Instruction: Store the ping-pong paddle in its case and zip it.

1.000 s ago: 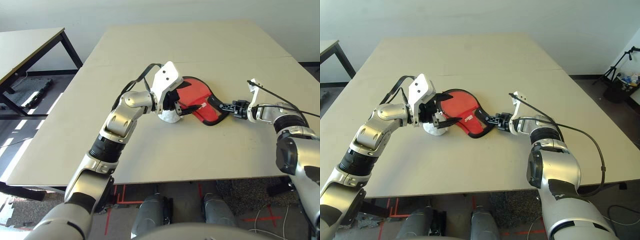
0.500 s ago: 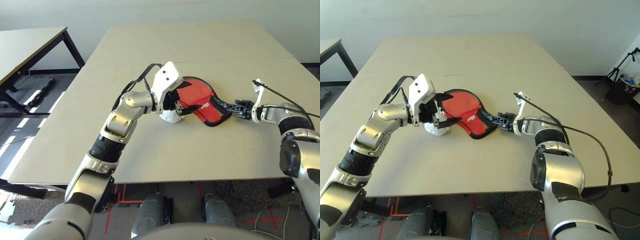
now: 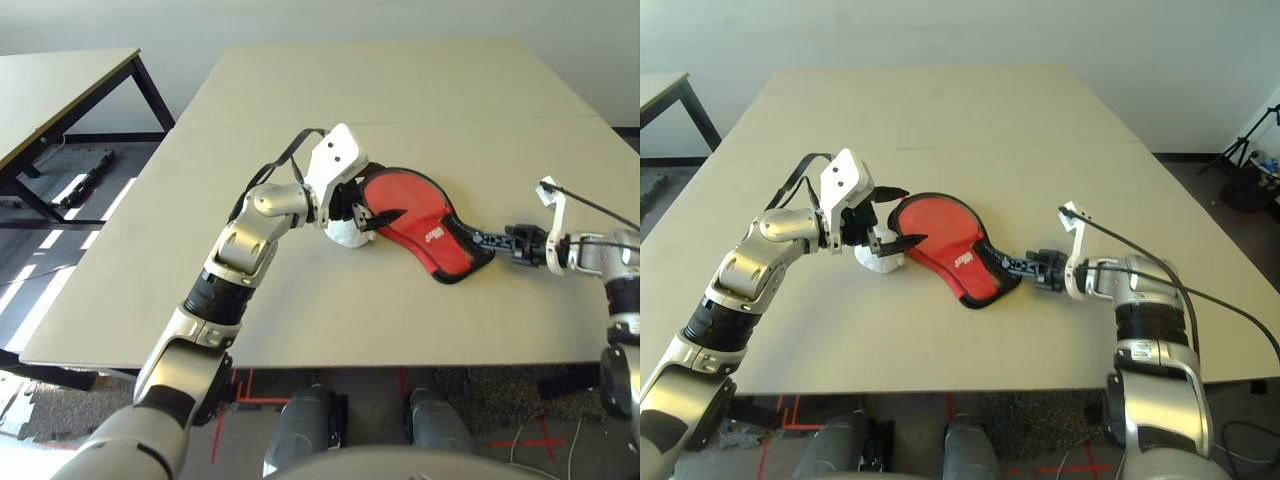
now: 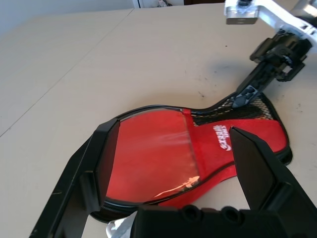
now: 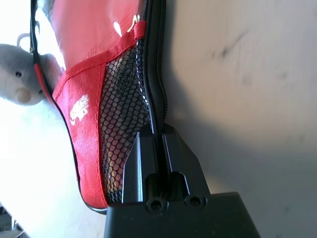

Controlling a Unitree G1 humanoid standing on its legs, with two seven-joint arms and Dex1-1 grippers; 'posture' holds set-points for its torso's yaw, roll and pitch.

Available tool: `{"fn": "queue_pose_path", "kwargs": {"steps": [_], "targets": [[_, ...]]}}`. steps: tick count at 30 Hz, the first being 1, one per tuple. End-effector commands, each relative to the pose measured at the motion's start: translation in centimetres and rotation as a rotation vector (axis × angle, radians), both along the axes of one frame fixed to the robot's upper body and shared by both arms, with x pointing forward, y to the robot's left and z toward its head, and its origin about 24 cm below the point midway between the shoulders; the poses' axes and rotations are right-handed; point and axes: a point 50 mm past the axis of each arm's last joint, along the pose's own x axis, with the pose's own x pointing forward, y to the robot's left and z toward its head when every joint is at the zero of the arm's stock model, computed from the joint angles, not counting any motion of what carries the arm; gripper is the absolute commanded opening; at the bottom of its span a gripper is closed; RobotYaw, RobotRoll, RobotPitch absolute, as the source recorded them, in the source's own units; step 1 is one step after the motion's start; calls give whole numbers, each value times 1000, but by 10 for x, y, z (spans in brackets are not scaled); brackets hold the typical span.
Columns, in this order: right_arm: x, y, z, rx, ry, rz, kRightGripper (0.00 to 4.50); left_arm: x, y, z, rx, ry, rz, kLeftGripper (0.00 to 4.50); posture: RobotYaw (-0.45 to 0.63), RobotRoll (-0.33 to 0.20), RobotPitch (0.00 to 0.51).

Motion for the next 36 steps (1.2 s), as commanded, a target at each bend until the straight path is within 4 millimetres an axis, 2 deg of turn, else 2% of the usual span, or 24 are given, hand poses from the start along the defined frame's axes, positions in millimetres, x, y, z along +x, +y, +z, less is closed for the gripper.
{"fn": "queue_pose_path", "kwargs": {"steps": [1,7,14,22,26,29,34,36], "targets": [[-18,10,-3,13,56,0,22,0,-1,-6,12,12,1,4500,-5,0,48],[-34,16,-8,21,73,-43,22,1,-4,-9,9,15,-7,4500,-19,0,48],[-44,18,-9,22,81,-53,22,3,-6,-9,8,11,-13,4500,-22,0,44],[-44,19,-2,-5,57,4,22,4,-6,-10,12,7,-12,4500,-17,0,38],[-40,12,20,-16,-14,87,1195,4,-5,-10,17,8,-10,4500,-18,0,37],[-38,-3,36,-83,-50,136,2187,3,-4,-10,21,10,-11,4500,-18,0,36],[-32,-33,48,-212,-98,173,3695,4,-3,-9,26,7,-9,4500,-19,0,35],[-24,-43,54,-269,-184,184,4396,4,-2,-9,27,6,-7,4500,-22,0,34]]}}
